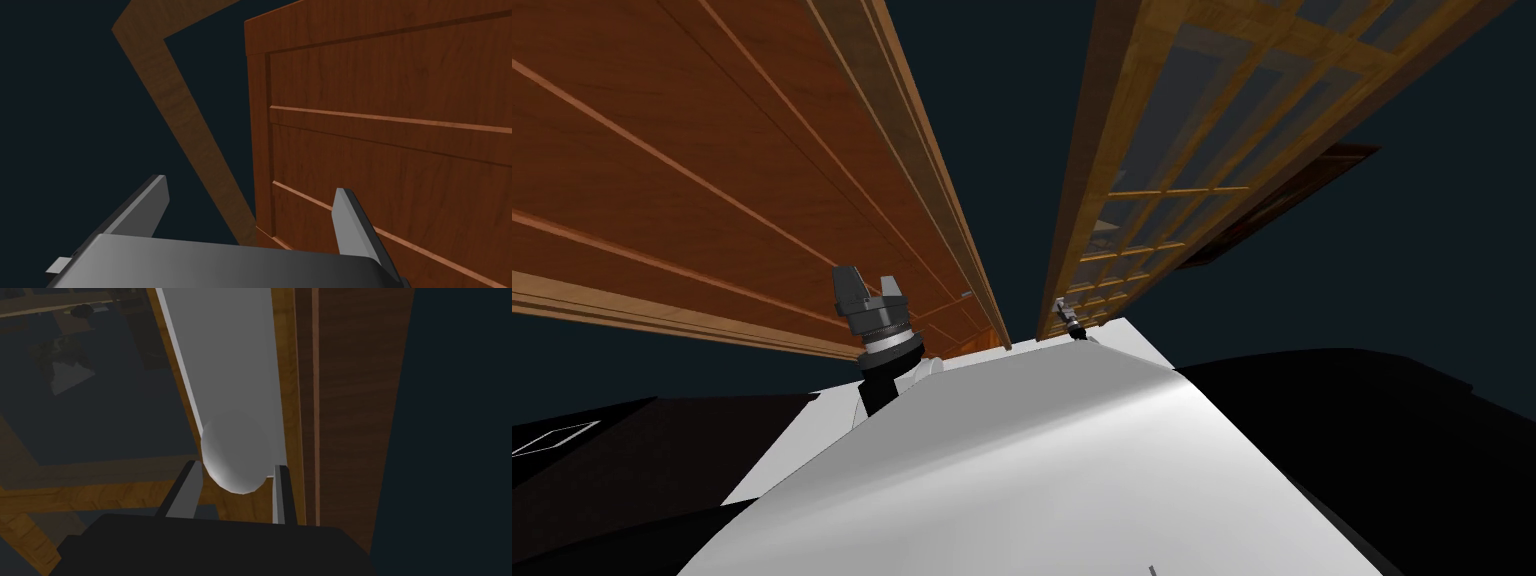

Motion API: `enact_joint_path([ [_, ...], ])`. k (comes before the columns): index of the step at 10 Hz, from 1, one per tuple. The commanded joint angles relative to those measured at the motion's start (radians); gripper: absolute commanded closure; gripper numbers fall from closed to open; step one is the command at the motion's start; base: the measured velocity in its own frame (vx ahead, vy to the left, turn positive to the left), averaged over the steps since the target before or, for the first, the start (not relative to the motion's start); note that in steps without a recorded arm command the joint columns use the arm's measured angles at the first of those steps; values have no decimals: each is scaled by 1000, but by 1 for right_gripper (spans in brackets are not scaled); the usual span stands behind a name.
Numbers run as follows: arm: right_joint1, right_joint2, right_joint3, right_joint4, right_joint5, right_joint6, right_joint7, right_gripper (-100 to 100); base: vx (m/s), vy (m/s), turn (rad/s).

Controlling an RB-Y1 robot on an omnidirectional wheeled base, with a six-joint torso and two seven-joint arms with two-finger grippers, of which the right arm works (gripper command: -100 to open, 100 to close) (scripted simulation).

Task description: Pull the door open

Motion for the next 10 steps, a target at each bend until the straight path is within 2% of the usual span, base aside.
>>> enact_joint_path([
  [1, 9, 8, 11, -8, -8, 7, -49, 100, -47, -9, 42],
  [9, 10, 1, 29, -8, -64, 11, -250, 100, -39, -9, 52],
  [10, 10, 1, 29, -8, -64, 11, -255, 100, -24, -1, 26],
])
